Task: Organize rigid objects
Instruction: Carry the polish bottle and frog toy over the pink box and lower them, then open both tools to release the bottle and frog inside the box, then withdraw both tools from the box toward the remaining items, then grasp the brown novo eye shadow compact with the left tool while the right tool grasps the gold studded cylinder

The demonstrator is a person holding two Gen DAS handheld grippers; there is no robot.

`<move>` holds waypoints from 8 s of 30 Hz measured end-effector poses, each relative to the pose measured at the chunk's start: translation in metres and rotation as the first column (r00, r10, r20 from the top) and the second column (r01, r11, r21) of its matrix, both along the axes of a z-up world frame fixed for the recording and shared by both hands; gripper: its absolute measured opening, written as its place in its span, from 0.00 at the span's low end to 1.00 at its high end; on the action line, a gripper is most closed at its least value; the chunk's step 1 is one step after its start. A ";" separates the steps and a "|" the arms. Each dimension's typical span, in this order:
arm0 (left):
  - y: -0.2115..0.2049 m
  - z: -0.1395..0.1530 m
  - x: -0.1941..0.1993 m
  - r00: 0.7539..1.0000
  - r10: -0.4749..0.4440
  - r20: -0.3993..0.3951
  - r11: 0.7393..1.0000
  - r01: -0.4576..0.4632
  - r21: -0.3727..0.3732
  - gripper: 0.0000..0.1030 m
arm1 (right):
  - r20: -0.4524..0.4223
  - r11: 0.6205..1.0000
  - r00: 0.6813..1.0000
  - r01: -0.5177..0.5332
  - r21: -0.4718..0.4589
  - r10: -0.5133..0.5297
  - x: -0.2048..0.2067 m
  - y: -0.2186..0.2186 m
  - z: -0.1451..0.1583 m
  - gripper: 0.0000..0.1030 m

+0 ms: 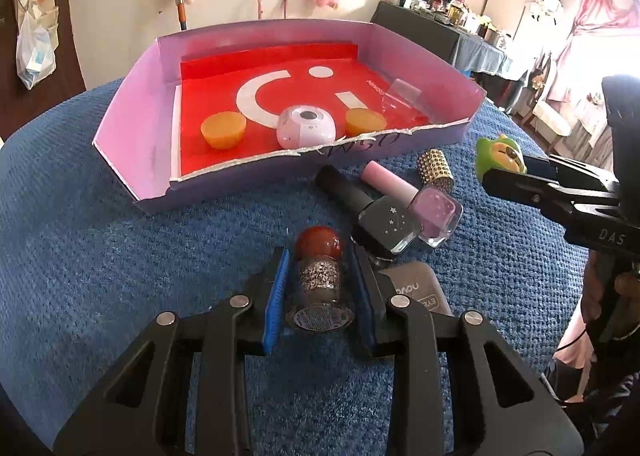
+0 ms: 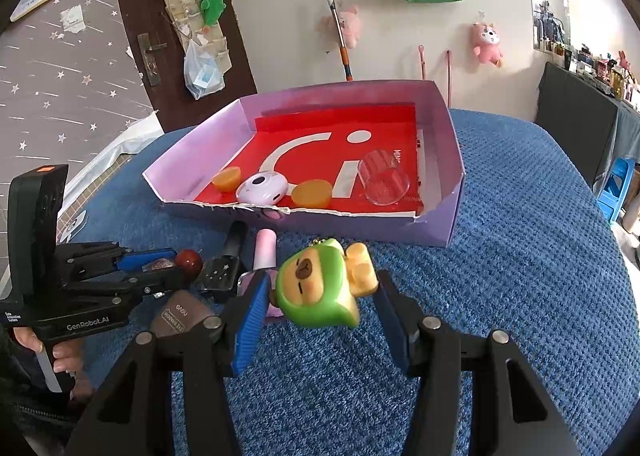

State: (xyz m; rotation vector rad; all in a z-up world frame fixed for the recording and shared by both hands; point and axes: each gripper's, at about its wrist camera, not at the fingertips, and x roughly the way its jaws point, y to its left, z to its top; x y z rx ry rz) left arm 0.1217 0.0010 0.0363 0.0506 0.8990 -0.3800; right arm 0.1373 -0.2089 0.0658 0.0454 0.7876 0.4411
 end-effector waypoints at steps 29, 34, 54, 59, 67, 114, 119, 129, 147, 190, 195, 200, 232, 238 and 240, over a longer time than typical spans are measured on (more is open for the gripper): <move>0.005 0.037 -0.001 0.996 -0.003 0.093 0.999 0.006 -0.033 0.28 | 0.005 1.000 1.000 -0.019 0.013 0.019 0.000 0.005 0.008 0.54; 0.003 0.060 0.026 0.994 -0.019 0.110 0.998 0.025 -0.049 0.28 | 0.028 0.999 0.999 -0.044 0.027 0.044 0.019 0.011 0.025 0.54; -0.025 0.027 0.188 0.981 -0.155 -0.119 0.986 0.161 0.039 0.28 | -0.210 0.936 0.936 -0.316 -0.153 0.282 0.182 0.069 0.009 0.54; -0.029 0.015 0.193 0.976 -0.154 -0.157 0.985 0.165 0.059 0.28 | -0.259 0.925 0.922 -0.338 -0.176 0.288 0.193 0.073 -0.006 0.54; -0.027 0.008 0.195 0.971 -0.146 -0.187 0.986 0.158 0.051 0.28 | -0.289 0.919 0.912 -0.350 -0.180 0.290 0.196 0.075 -0.015 0.54; -0.015 0.028 0.192 0.984 -0.128 -0.126 0.991 0.132 0.018 0.61 | -0.276 0.922 0.917 -0.342 -0.181 0.287 0.199 0.078 -0.014 0.68; -0.013 0.040 0.182 0.987 -0.131 -0.098 0.991 0.132 0.006 0.61 | -0.254 0.925 0.924 -0.335 -0.178 0.286 0.192 0.074 -0.003 0.68; -0.001 0.078 0.139 0.993 -0.114 0.028 0.993 0.114 -0.034 0.74 | -0.154 0.948 0.954 -0.279 -0.154 0.256 0.157 0.057 0.041 0.79; 0.023 0.124 0.016 0.957 -0.019 0.288 0.984 0.069 -0.165 0.95 | 0.106 0.990 0.988 -0.104 -0.093 0.113 0.033 0.032 0.112 1.00; -0.002 0.013 -0.047 0.986 0.073 0.153 0.993 -0.058 -0.101 0.95 | 0.074 0.990 0.988 0.137 -0.042 -0.134 -0.055 0.001 0.000 1.00; -0.004 0.008 -0.045 0.988 0.068 0.136 0.994 -0.056 -0.093 0.95 | 0.053 0.990 0.990 0.135 -0.040 -0.133 -0.052 0.001 -0.007 1.00; -0.006 0.005 -0.041 0.990 0.069 0.124 0.995 -0.059 -0.080 0.95 | 0.042 0.990 0.991 0.132 -0.040 -0.131 -0.050 0.001 -0.011 1.00; 0.025 -0.018 -0.003 0.983 0.182 -0.014 0.982 -0.181 0.058 0.95 | -0.024 0.989 0.989 0.146 -0.016 -0.146 -0.008 -0.008 -0.017 1.00; 0.028 -0.014 0.001 0.988 0.156 0.003 0.986 -0.156 0.053 0.94 | -0.100 0.982 0.980 0.180 0.054 -0.175 0.021 -0.006 -0.021 1.00; 0.026 -0.014 0.001 0.990 0.141 0.007 0.988 -0.141 0.058 0.94 | -0.120 0.979 0.975 0.194 0.066 -0.185 0.028 -0.005 -0.023 0.97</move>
